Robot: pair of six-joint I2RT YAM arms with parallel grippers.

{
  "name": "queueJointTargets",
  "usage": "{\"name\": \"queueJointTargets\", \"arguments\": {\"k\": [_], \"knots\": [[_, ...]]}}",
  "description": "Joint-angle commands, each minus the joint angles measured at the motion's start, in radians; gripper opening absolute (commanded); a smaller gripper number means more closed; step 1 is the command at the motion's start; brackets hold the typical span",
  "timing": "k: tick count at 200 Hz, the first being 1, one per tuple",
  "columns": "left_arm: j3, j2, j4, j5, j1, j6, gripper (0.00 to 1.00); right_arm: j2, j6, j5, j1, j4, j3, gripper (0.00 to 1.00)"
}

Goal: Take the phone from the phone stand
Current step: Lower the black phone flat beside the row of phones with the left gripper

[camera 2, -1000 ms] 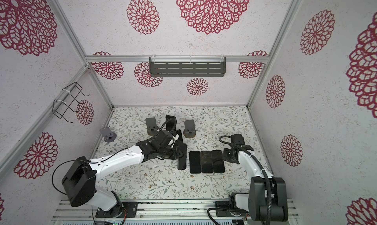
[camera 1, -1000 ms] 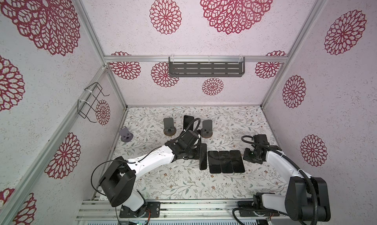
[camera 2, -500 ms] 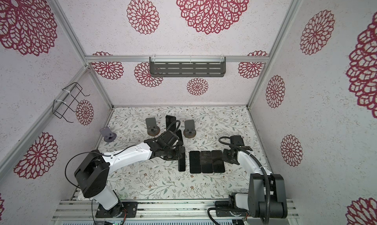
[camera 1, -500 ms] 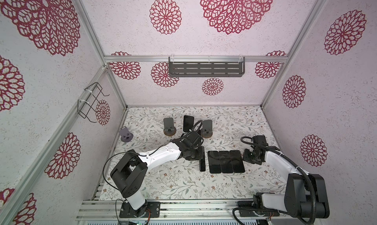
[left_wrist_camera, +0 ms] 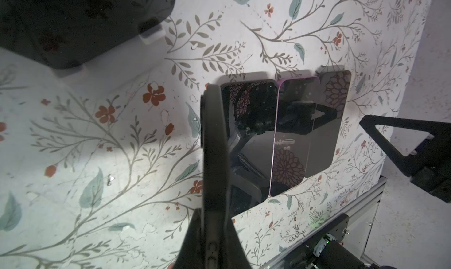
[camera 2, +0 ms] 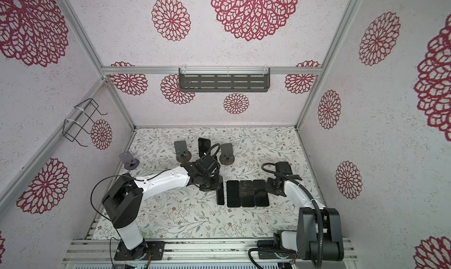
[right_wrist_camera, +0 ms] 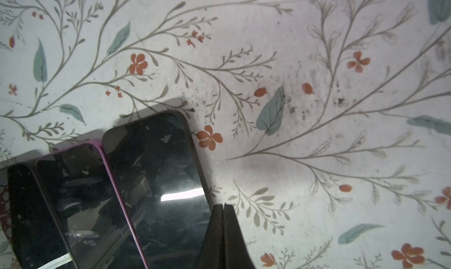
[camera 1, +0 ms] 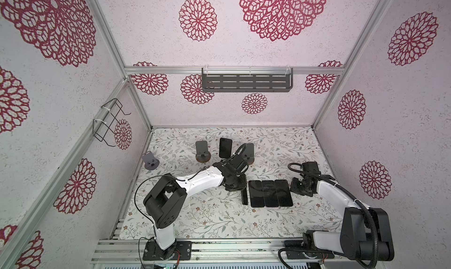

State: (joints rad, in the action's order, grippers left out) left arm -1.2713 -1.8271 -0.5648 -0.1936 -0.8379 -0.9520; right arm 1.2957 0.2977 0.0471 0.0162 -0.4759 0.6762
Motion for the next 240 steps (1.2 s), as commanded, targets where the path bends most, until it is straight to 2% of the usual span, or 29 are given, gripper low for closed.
{"name": "queueJointTargets", "arguments": {"k": [1,92,122,163,240], "knots": [[-0.042,-0.012,-0.024,0.018,-0.021,-0.034,0.04,-0.019,0.005,-0.008,-0.001,0.006,-0.004,0.0],[-0.076,-0.078,-0.04,0.014,-0.027,-0.04,0.17,-0.031,0.003,-0.008,-0.001,0.01,-0.007,0.03],[-0.076,-0.081,-0.038,0.027,-0.027,-0.041,0.24,-0.041,0.003,-0.008,0.001,0.011,-0.011,0.03],[-0.071,-0.086,-0.024,0.024,-0.03,-0.046,0.27,-0.048,0.001,-0.006,-0.001,0.011,-0.012,0.03],[-0.08,-0.085,-0.054,0.029,-0.038,-0.027,0.51,-0.046,0.004,-0.004,0.0,0.013,-0.014,0.05]]}}
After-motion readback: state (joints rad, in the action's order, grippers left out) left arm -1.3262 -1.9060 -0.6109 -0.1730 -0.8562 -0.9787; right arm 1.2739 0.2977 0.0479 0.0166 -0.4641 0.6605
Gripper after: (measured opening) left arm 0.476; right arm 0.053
